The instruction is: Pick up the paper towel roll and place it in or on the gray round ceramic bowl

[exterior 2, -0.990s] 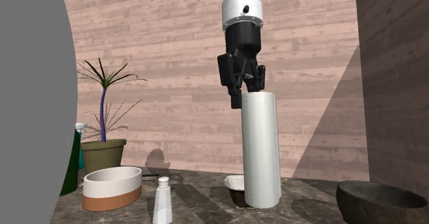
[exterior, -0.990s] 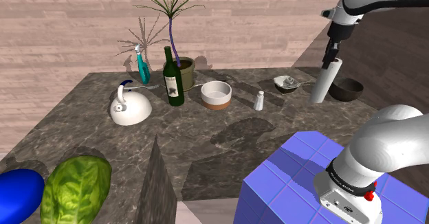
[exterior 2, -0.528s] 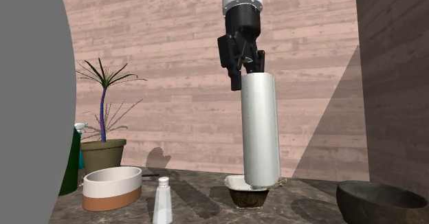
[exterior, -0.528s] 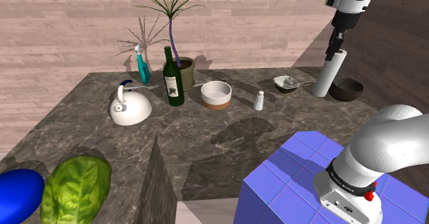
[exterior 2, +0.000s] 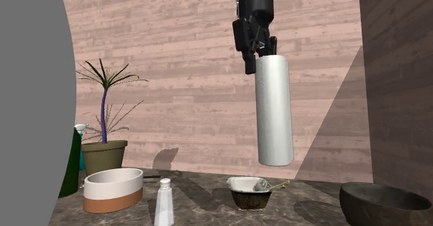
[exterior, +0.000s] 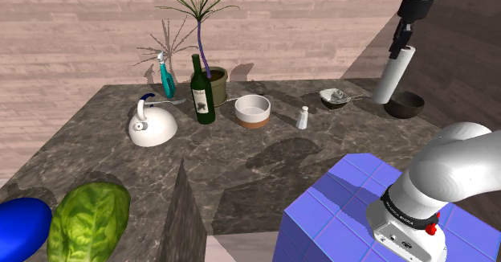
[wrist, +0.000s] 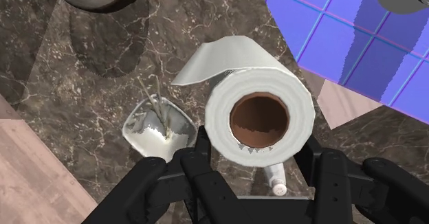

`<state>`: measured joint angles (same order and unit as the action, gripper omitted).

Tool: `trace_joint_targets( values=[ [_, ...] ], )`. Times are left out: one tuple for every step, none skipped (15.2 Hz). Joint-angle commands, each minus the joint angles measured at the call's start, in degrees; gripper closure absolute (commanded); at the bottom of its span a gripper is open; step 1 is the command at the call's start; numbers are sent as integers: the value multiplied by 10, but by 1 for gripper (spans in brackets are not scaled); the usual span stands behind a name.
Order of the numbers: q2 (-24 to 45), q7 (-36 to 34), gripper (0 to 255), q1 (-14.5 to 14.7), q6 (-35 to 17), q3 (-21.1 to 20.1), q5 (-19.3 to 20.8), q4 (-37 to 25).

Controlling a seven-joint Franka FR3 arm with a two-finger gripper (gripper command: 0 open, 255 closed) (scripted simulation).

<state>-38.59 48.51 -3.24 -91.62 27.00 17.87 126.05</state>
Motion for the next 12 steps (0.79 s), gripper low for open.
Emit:
trace_joint_targets(
  values=[
    [18, 28, 255, 0, 2, 25, 6, -27],
    [29, 43, 255, 0, 5, 38, 8, -43],
    [41, 58, 255, 1, 7, 51, 10, -60],
    [53, 73, 255, 3, 9, 65, 11, -78],
    [66, 89, 255, 5, 11, 79, 11, -96],
    [79, 105, 255, 7, 13, 93, 10, -115],
    [94, 121, 255, 10, 15, 109, 8, -135],
    [109, 138, 255, 13, 18, 125, 5, -155],
    [125, 155, 255, 17, 20, 141, 1, -176],
    [142, 173, 255, 21, 22, 159, -5, -197],
    [161, 192, 255, 26, 24, 178, -12, -220],
    [181, 212, 255, 31, 27, 199, -21, -243]
  ],
)
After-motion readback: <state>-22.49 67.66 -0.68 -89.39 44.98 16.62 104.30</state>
